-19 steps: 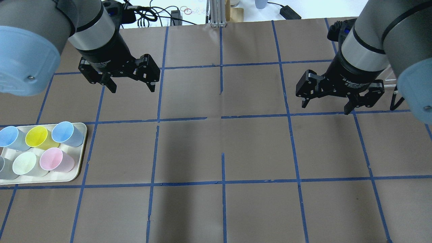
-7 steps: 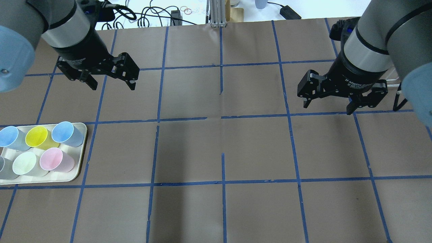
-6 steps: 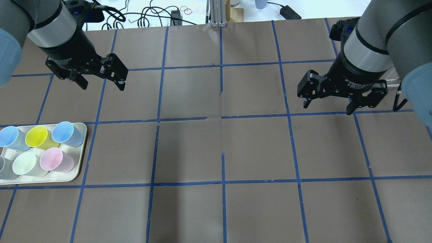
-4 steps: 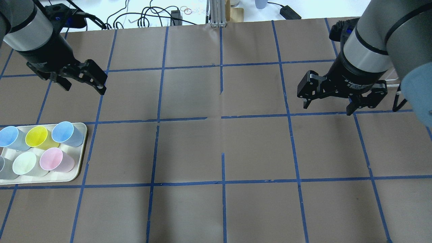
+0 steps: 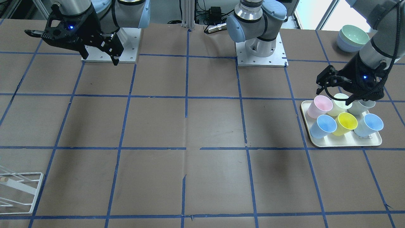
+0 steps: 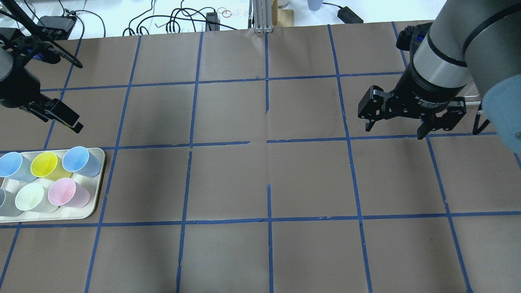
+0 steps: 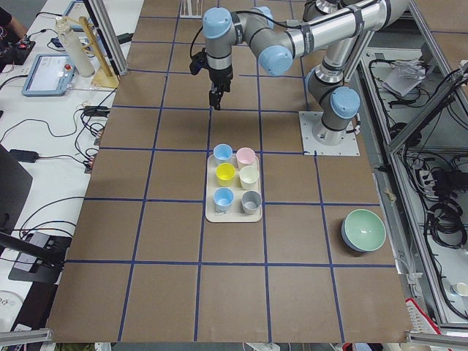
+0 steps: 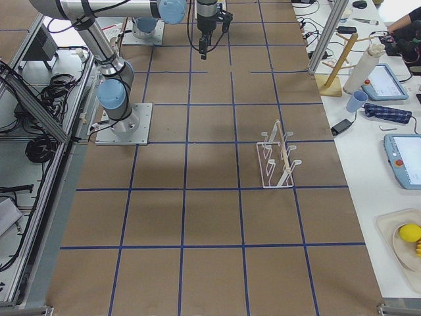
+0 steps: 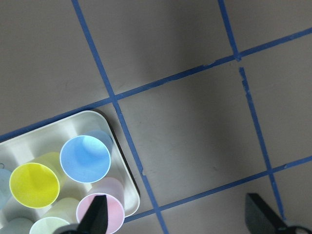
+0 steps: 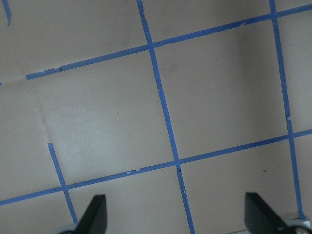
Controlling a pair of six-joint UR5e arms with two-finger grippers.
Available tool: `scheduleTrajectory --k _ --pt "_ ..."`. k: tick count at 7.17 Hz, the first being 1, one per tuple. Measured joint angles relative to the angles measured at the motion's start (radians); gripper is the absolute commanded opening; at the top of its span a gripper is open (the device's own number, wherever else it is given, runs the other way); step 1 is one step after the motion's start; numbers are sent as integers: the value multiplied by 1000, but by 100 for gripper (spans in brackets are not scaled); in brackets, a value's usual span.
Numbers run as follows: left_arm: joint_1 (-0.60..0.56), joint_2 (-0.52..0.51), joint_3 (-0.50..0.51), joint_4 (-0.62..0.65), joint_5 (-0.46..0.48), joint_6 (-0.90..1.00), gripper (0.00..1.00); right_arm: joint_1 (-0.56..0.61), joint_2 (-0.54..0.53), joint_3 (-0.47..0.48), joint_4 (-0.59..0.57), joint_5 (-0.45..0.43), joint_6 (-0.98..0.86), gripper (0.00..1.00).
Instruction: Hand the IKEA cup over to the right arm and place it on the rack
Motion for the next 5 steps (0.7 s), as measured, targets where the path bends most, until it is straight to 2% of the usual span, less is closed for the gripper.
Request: scheduleTrajectory --k 2,5 --pt "85 -62 -101 195 2 242 100 0 1 0 0 6 3 100" --pt "138 -180 -133 330 9 392 100 1 3 0 -1 14 10 100"
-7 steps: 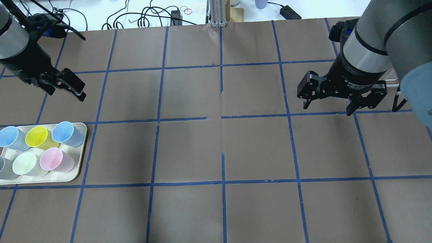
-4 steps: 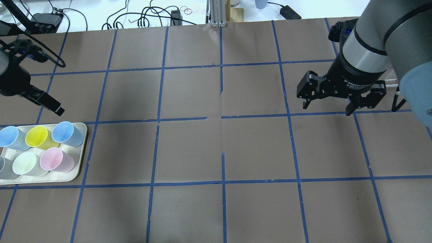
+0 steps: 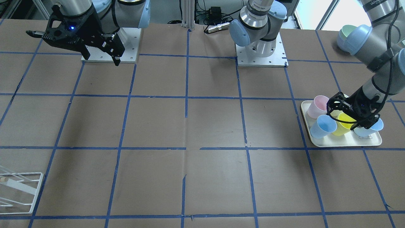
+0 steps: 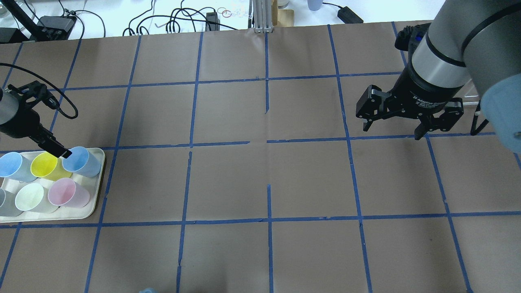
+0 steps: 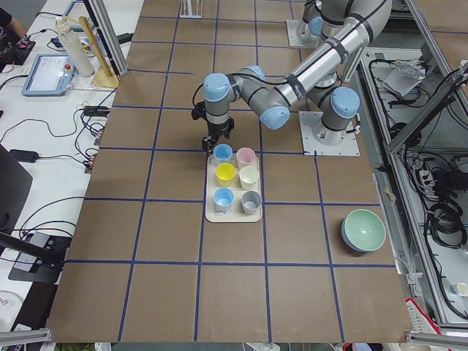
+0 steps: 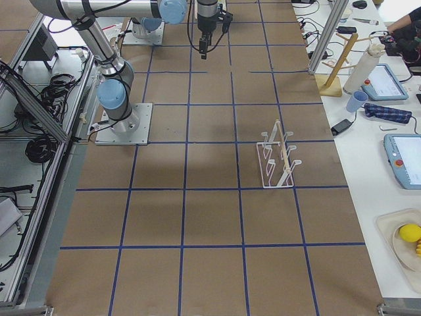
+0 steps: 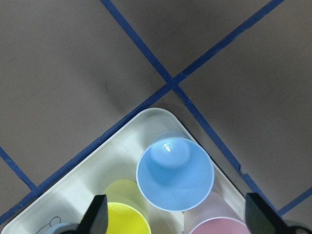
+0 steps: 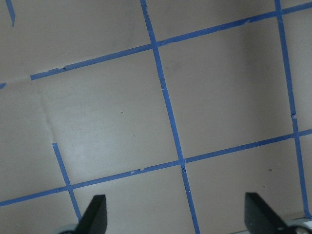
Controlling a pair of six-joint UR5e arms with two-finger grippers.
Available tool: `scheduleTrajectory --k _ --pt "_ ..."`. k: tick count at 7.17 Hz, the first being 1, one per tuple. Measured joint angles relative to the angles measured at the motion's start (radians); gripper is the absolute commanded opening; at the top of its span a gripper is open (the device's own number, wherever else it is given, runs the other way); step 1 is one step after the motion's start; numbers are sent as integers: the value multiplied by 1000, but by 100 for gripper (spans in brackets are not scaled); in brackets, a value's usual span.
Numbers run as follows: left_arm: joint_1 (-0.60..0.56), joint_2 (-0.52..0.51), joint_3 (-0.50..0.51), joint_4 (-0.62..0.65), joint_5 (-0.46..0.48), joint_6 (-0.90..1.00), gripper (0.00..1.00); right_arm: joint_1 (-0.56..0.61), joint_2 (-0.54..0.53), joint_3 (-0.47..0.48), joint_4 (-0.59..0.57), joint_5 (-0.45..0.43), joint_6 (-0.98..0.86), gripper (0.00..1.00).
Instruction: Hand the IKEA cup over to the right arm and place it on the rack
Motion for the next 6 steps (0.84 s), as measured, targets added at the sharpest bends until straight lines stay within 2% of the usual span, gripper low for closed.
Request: scheduleTrajectory --k 1,2,3,4,5,6 --pt "3 -40 0 28 1 7 100 0 1 0 0 1 -1 100" --pt "4 -74 0 47 1 7 91 0 2 0 -2 2 -4 100" --pt "4 -98 0 55 1 3 75 -1 4 0 -5 4 -9 100" --pt "3 -112 0 57 2 1 43 -2 11 -3 -8 23 -15 100" --pt "2 -118 0 58 2 -1 19 -5 24 -8 -15 83 -28 100" --pt "1 -120 1 58 3 -2 0 -9 32 -11 -24 149 -42 100"
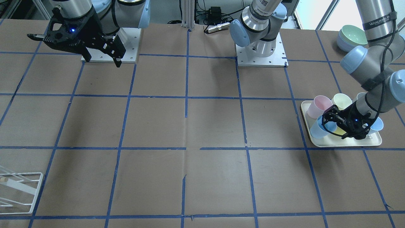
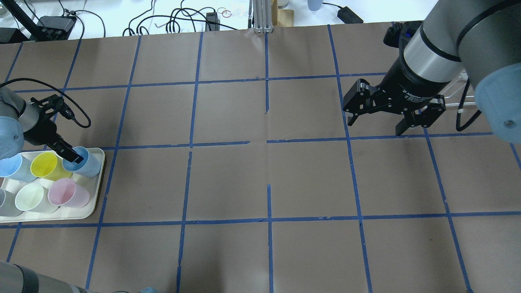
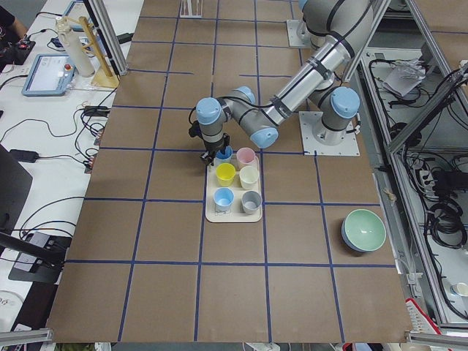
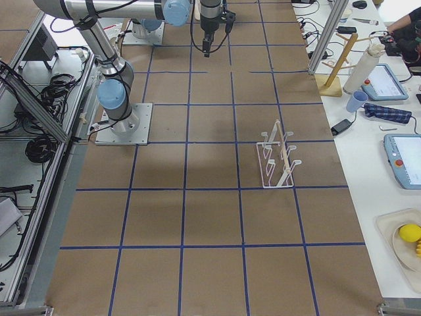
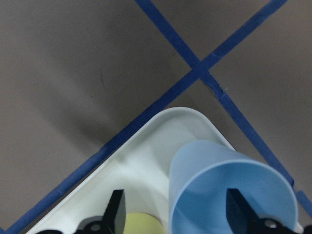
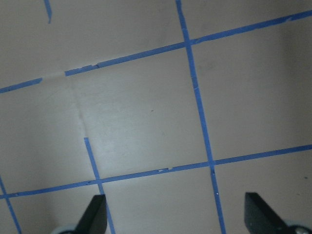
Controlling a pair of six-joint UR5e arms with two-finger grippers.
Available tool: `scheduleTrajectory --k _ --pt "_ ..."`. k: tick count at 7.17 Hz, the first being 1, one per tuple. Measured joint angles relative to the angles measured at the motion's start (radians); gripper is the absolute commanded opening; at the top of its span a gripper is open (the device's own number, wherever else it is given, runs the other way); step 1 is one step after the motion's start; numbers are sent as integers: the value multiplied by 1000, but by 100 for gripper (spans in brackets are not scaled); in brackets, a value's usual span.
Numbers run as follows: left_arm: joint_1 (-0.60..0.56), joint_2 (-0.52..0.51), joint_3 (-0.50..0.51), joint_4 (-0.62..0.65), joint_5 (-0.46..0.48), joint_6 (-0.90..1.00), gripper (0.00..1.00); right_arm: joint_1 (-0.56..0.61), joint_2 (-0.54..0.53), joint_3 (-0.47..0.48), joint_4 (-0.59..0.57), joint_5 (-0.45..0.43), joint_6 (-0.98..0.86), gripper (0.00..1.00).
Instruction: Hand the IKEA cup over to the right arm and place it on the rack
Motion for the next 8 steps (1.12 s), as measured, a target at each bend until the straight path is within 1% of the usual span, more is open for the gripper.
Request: scheduleTrajectory --k 1,2,4,5,6,8 --pt "-1 -1 2 0 0 0 0 -6 4 -2 -10 53 -23 100" --pt "-1 -1 4 -1 1 -1 0 -19 5 -2 -13 129 -60 100" --pt "-5 13 13 -7 -5 -18 0 -49 -3 -3 -3 347 -103 100" --pt "-17 36 26 -24 -8 -45 0 -56 -5 -1 2 478 -108 100" --pt "-35 67 53 -79 -18 -73 0 -63 -3 2 4 614 -111 100" --pt "-80 139 128 -306 -87 -209 0 -87 2 9 6 858 -124 100"
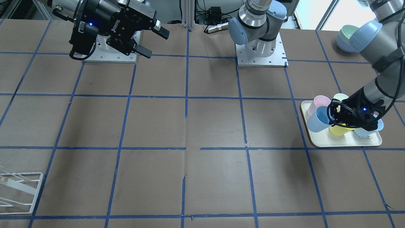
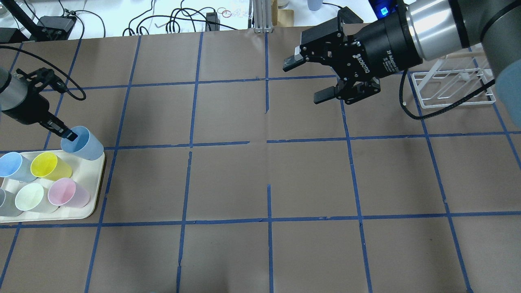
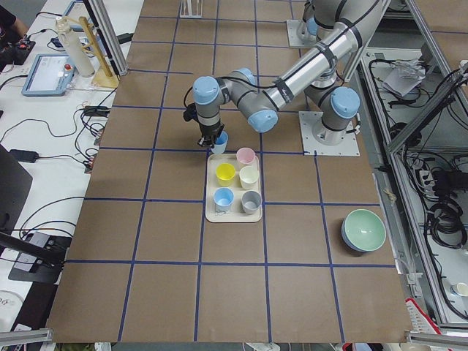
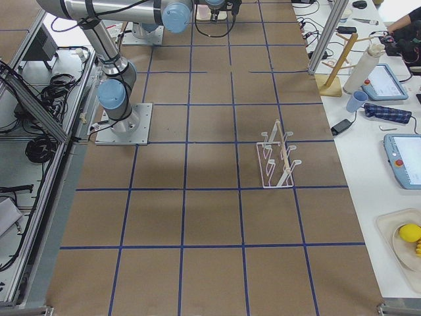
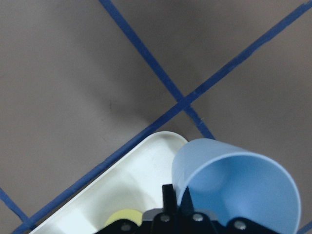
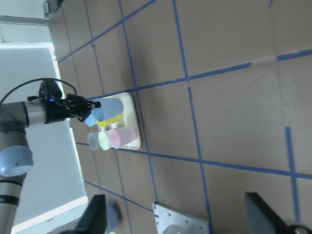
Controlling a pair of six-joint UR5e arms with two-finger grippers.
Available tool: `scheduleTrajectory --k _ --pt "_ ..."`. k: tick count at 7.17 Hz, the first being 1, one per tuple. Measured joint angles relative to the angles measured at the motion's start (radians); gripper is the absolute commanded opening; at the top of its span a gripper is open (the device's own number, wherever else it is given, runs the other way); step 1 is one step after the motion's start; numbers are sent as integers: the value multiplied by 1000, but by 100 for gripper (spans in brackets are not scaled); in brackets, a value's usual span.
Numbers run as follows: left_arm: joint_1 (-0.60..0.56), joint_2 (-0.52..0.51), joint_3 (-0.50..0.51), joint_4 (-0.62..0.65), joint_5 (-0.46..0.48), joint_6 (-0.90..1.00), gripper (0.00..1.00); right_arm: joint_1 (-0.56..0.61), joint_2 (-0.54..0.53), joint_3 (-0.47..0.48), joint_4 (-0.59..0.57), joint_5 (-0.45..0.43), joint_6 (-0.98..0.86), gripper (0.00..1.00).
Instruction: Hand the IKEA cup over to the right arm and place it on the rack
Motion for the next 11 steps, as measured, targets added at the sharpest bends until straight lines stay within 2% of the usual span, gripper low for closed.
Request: scheduleTrajectory --k 1,2,4,5,7,9,11 --pt "-23 39 26 -127 -64 -90 0 -10 11 2 0 114 -4 100" --pt "-40 79 39 -245 -169 -185 0 -16 32 9 1 218 -19 100" --pt "-71 150 49 -428 -432 -338 0 -27 73 51 0 397 -90 100" --pt "-102 182 50 -483 -547 -413 0 -33 82 84 -1 457 -117 100" --pt "-174 233 51 -518 -756 -592 0 -37 85 148 -3 514 -184 100" --pt "-233 268 39 -524 -964 -740 0 -37 86 166 -2 523 -233 100" --pt "-290 283 31 -526 -1106 -839 0 -35 86 169 5 537 -243 100"
